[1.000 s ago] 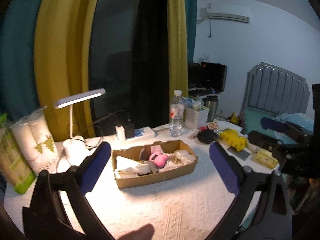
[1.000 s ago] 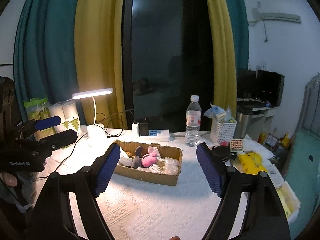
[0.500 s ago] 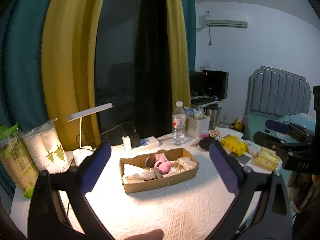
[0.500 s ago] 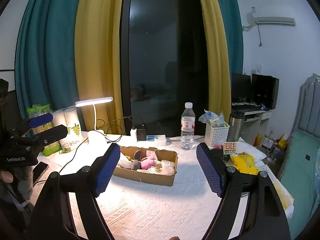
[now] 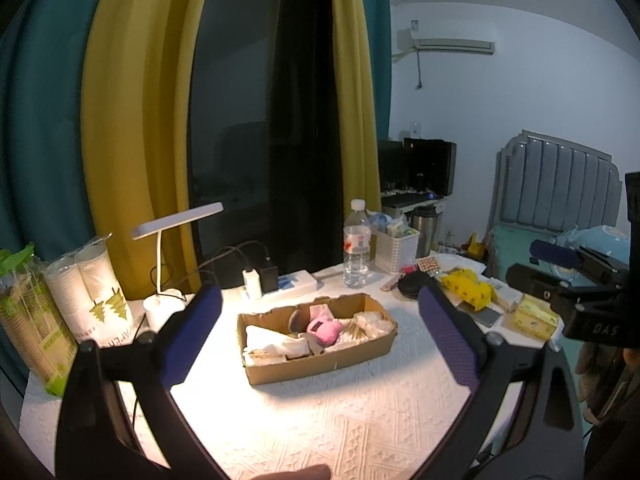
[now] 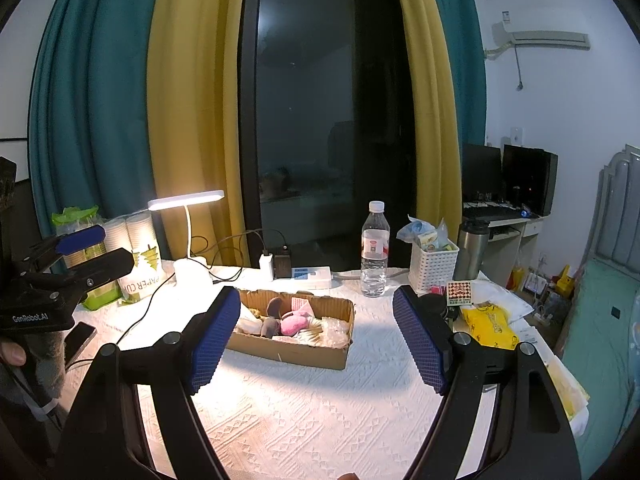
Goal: Organize soft objects
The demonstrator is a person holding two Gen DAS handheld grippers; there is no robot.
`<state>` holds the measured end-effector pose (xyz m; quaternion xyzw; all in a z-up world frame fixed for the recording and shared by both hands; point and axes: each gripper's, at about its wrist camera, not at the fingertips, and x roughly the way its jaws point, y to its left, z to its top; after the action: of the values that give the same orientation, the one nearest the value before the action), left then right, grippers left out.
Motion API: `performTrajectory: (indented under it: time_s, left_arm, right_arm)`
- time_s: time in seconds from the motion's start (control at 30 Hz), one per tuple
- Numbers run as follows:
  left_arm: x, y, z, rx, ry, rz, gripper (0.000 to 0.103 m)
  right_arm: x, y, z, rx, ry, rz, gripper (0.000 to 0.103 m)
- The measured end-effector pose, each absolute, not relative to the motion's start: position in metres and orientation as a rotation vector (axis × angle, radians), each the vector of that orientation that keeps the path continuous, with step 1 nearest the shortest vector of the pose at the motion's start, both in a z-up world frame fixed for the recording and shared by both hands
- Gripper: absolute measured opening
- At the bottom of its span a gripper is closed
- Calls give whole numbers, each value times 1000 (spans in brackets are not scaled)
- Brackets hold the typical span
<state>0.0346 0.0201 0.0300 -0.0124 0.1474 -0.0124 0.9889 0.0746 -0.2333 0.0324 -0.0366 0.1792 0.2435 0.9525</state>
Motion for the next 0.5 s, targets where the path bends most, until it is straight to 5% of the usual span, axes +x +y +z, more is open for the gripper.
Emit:
performTrajectory:
  time_s: [0.5]
  left_arm:
    - [33, 18, 33, -28, 288, -28, 100]
  right_arm:
    - [74, -233, 31, -77, 368, 495, 82]
